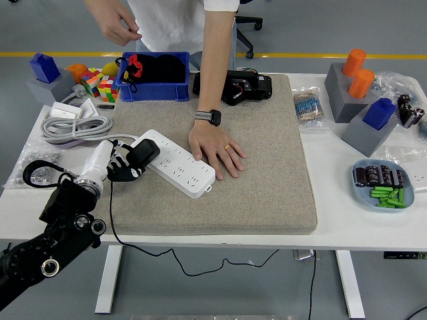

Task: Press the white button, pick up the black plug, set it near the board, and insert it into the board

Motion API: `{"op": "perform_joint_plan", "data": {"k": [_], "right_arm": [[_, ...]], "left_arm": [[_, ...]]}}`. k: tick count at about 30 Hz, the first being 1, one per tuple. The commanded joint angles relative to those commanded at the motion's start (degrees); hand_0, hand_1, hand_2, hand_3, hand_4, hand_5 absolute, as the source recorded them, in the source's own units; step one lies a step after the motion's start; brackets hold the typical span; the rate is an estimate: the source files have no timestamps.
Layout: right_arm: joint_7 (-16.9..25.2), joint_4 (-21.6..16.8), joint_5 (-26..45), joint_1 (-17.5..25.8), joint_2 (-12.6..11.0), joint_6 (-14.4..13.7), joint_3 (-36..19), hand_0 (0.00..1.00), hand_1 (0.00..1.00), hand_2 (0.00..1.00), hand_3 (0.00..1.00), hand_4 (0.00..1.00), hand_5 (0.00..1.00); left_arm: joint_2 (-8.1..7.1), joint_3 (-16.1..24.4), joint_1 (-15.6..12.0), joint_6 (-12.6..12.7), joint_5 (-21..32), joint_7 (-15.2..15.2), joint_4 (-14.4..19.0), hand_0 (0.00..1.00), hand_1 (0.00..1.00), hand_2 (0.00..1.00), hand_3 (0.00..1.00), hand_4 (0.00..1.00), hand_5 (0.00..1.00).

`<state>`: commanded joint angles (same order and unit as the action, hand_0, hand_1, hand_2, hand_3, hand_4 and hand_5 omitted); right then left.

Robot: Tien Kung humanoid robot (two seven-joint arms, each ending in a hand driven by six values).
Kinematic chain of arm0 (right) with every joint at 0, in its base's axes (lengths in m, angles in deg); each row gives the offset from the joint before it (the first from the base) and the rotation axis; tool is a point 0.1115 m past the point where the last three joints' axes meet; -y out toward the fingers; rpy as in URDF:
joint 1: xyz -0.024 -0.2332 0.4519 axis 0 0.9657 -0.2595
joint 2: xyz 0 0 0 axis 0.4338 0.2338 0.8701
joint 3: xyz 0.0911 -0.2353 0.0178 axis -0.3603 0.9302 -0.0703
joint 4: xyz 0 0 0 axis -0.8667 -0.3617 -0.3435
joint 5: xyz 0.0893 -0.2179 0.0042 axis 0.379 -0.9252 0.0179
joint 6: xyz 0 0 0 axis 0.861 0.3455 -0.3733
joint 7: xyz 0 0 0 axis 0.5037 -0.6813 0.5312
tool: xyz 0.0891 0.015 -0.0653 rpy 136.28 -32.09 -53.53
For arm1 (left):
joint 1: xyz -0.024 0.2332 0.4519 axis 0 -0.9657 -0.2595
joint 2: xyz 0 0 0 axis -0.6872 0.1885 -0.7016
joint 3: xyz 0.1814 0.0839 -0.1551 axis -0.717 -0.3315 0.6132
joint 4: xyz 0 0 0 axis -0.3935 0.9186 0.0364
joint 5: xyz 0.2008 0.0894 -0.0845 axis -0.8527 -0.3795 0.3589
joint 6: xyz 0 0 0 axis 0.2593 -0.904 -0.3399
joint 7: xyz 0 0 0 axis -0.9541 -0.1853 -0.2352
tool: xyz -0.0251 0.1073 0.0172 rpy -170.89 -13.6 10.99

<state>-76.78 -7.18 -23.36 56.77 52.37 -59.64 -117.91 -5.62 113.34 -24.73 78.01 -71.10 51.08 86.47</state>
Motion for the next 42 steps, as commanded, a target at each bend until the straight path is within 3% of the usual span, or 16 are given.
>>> {"op": "perform_joint_plan", "data": {"k": [1,2,7,8,13,14,19,20,25,26,31,32,37,38,42], "right_arm": [[0.0,0.0,0.0,0.0,0.0,0.0,0.0,0.622,0.575,0.571,0.579,0.645,0.382],[0.0,0.0,0.0,0.0,0.0,0.0,0.0,0.621,0.575,0.570,0.579,0.645,0.382],[0.0,0.0,0.0,0.0,0.0,0.0,-0.1,0.621,0.575,0.570,0.579,0.645,0.382],[0.0,0.0,0.0,0.0,0.0,0.0,-0.2,0.622,0.576,0.570,0.579,0.646,0.382],[0.0,0.0,-0.1,-0.1,0.0,0.0,-0.3,0.622,0.576,0.570,0.579,0.646,0.382],[0.0,0.0,-0.1,-0.1,0.0,0.0,-0.3,0.620,0.576,0.569,0.579,0.645,0.382],[0.0,0.0,-0.1,0.0,0.1,0.0,-0.3,0.620,0.576,0.569,0.579,0.645,0.382],[0.0,0.0,-0.1,0.0,0.1,0.0,-0.4,0.621,0.575,0.569,0.579,0.645,0.381],[0.0,0.0,-0.1,0.0,0.1,0.0,-0.3,0.621,0.575,0.569,0.579,0.645,0.381],[0.0,0.0,-0.1,0.0,0.1,0.0,-0.3,0.621,0.575,0.569,0.579,0.645,0.381],[0.0,0.0,-0.1,0.0,0.1,0.0,-0.4,0.621,0.575,0.569,0.579,0.645,0.381],[0.0,0.0,-0.1,-0.1,0.1,0.0,-0.4,0.621,0.574,0.569,0.579,0.646,0.381],[0.0,0.0,0.0,-0.1,0.1,0.0,-0.5,0.621,0.574,0.569,0.579,0.646,0.381],[0.0,0.1,-0.1,0.0,0.1,0.0,-0.5,0.620,0.574,0.569,0.578,0.646,0.381],[0.0,0.0,0.0,-0.1,0.2,0.1,-0.5,0.620,0.574,0.569,0.578,0.646,0.381]], "left_arm": [[-0.02,0.0,0.0,-0.2,-0.2,-0.4,0.1,0.153,0.226,0.257,0.485,0.715,0.002],[-0.07,0.1,0.0,-0.4,-0.5,-0.9,0.4,0.175,0.254,0.279,0.522,0.801,0.002],[-0.11,0.2,0.2,-1.4,-2.0,-3.3,1.1,0.175,0.254,0.279,0.522,0.801,0.002],[-0.10,0.2,0.2,-1.6,-2.2,-3.7,1.2,0.249,0.379,0.389,0.550,0.870,0.002],[0.00,0.2,0.3,-2.1,-2.5,-4.5,1.3,0.249,0.379,0.389,0.550,0.870,0.002],[0.03,0.1,0.3,-2.2,-2.5,-4.7,1.3,0.331,0.496,0.496,0.562,0.797,0.011],[0.02,0.2,0.3,-3.0,-2.0,-5.1,1.6,0.331,0.496,0.496,0.562,0.797,0.011],[0.02,0.2,0.3,-3.2,-1.7,-5.1,1.6,0.592,0.687,0.605,0.653,0.868,0.130],[0.05,0.2,0.1,-3.7,-1.5,-4.9,1.8,0.592,0.687,0.605,0.653,0.868,0.130],[0.07,0.1,0.1,-3.8,-1.5,-4.9,1.8,0.801,0.836,0.772,0.773,0.925,0.318],[0.09,0.1,0.1,-3.5,-1.6,-4.2,1.9,0.801,0.836,0.772,0.773,0.925,0.318],[0.09,0.1,0.1,-3.4,-1.6,-4.0,1.9,0.921,0.955,0.917,0.886,0.978,0.532],[0.06,0.2,0.1,-2.9,-1.7,-2.9,1.9,0.921,0.955,0.917,0.886,0.978,0.532],[0.05,0.2,0.1,-2.8,-1.5,-2.6,2.0,0.987,0.998,0.986,0.968,0.998,0.714],[0.02,0.3,0.0,-2.5,-1.2,-1.4,2.1,0.987,0.998,0.986,0.968,0.998,0.714]]}}
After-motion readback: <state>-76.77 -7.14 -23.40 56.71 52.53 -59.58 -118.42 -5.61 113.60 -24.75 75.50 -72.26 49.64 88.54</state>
